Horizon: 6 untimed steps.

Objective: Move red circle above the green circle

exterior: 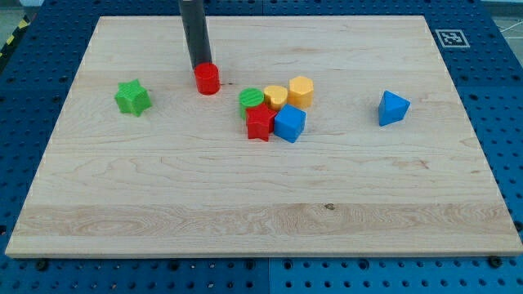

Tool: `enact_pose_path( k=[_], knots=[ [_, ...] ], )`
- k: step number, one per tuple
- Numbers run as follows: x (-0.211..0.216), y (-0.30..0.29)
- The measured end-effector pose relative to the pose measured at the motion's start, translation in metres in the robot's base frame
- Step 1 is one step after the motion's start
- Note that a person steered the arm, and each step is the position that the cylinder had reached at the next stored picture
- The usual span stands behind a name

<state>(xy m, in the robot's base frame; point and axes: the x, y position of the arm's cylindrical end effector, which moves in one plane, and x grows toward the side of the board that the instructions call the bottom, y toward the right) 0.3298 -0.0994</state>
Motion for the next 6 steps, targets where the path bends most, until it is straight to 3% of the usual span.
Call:
enact_pose_path(
  k=[2, 4, 6],
  knots=[
    [0.012, 0.000],
    [-0.004, -0.026],
    [0.023, -0.029]
  ],
)
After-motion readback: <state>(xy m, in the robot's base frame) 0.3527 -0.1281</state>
